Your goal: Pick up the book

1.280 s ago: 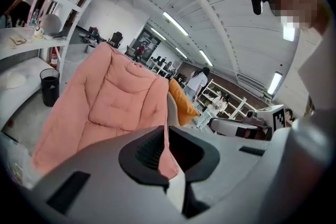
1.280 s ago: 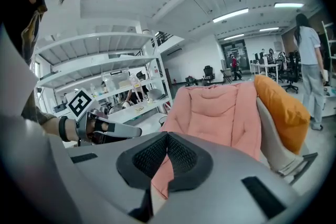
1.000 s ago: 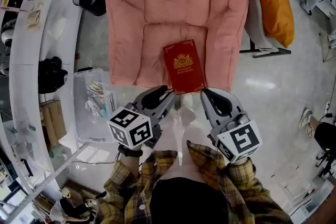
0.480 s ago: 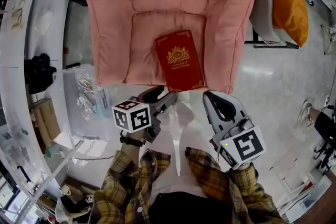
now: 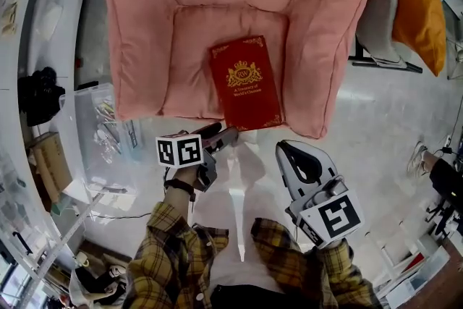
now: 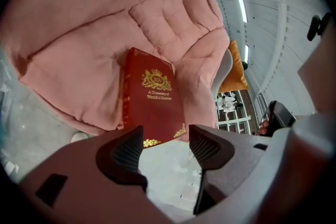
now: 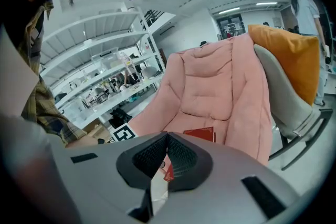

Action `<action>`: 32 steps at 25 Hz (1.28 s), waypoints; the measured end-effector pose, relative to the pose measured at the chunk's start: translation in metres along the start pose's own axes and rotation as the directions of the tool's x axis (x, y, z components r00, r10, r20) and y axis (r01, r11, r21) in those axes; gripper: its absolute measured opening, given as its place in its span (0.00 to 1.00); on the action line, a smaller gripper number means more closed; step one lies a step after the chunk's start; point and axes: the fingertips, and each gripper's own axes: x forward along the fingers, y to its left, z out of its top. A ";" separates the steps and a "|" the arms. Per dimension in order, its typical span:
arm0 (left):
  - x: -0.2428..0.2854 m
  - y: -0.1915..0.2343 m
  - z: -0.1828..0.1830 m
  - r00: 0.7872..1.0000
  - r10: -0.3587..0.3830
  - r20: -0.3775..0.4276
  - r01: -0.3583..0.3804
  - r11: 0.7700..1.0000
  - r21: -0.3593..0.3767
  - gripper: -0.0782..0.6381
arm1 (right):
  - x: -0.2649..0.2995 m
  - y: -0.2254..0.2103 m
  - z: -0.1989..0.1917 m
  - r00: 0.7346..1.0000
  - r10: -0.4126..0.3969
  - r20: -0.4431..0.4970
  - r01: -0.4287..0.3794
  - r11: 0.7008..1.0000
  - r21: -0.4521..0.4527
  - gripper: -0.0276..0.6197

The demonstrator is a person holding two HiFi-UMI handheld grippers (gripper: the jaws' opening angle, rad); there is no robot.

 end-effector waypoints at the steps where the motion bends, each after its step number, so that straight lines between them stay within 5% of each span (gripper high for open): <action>1: 0.004 0.006 0.000 1.000 0.002 0.000 -0.002 1.000 -0.011 0.48 | 0.001 0.000 -0.004 1.000 0.002 -0.008 -0.002 1.000 0.003 0.07; 15: 0.051 0.069 -0.018 0.990 -0.039 -0.137 0.030 0.997 -0.071 0.50 | 0.022 0.011 -0.042 0.995 0.069 -0.070 -0.065 0.996 0.062 0.07; 21: 0.066 0.073 -0.026 0.976 -0.118 -0.182 0.098 0.988 -0.120 0.54 | 0.028 0.015 -0.055 0.992 0.094 -0.087 -0.086 0.992 0.096 0.07; 32: 0.083 0.060 -0.031 0.929 -0.336 -0.158 0.288 0.920 -0.265 0.58 | 0.035 0.008 -0.068 0.986 0.115 -0.118 -0.099 0.986 0.134 0.07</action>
